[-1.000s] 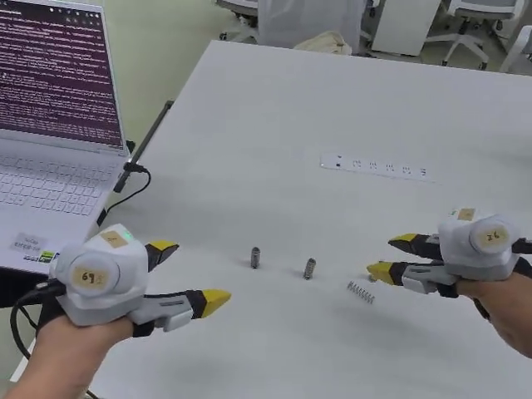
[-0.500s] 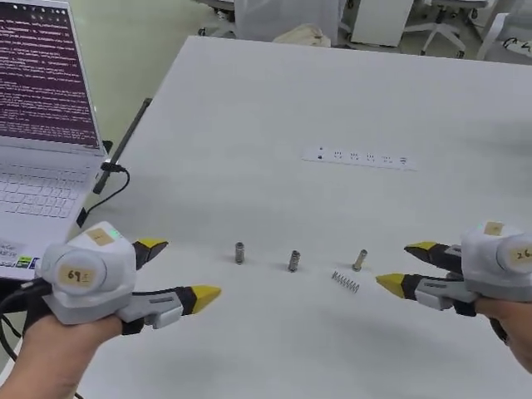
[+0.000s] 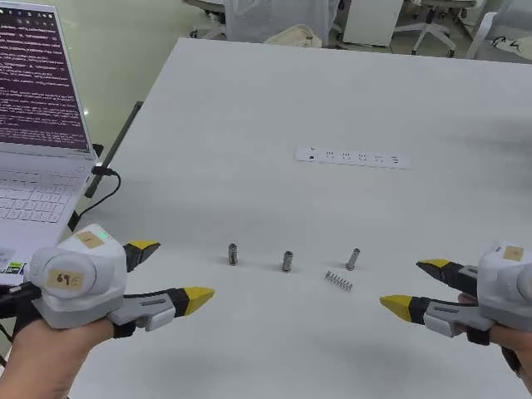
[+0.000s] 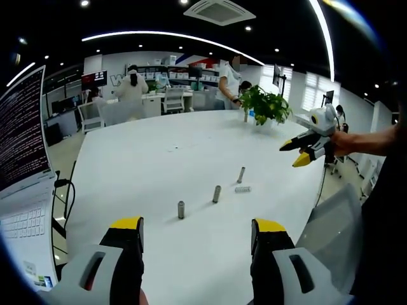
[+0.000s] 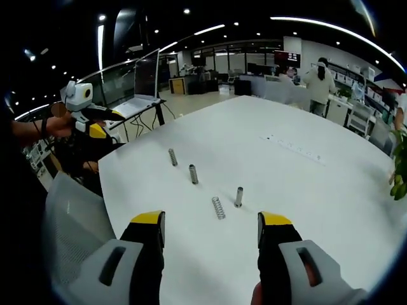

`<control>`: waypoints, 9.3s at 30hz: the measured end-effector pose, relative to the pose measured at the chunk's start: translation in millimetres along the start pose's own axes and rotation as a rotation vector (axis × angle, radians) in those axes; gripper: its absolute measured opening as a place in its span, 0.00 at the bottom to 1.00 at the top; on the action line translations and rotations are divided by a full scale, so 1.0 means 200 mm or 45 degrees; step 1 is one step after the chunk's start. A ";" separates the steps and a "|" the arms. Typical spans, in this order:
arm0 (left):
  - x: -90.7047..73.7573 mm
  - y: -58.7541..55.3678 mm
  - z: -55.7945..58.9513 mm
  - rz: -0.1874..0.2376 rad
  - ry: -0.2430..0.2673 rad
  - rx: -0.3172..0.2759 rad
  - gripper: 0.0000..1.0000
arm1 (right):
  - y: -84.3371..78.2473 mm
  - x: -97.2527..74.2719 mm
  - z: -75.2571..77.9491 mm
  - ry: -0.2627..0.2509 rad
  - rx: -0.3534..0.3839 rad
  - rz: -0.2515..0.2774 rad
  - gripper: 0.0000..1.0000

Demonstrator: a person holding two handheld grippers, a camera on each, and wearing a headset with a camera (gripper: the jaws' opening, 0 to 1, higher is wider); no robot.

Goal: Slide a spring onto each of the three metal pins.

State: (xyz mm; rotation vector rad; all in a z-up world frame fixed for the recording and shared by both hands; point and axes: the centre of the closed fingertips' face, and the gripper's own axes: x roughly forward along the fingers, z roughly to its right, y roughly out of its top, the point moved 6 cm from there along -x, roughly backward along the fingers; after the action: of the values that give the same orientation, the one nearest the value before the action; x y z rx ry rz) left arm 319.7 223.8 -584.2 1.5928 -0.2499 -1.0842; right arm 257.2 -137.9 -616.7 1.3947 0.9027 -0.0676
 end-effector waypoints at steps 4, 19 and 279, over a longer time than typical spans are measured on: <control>0.00 0.00 0.01 -0.003 -0.006 0.002 0.65 | -0.02 -0.02 -0.02 0.003 0.017 0.002 0.59; 0.10 0.04 0.13 -0.036 -0.118 0.094 0.65 | -0.03 -0.04 -0.04 0.023 0.012 -0.013 0.63; 0.65 0.12 1.02 -0.130 -0.740 0.787 0.02 | 0.09 -0.01 -0.37 0.541 -0.538 -0.210 0.20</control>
State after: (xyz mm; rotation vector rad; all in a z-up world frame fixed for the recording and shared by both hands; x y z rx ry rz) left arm 249.3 -5.6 -617.3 1.7914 -0.9773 -1.6436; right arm 227.9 -70.7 -595.1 0.9496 1.2985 0.2908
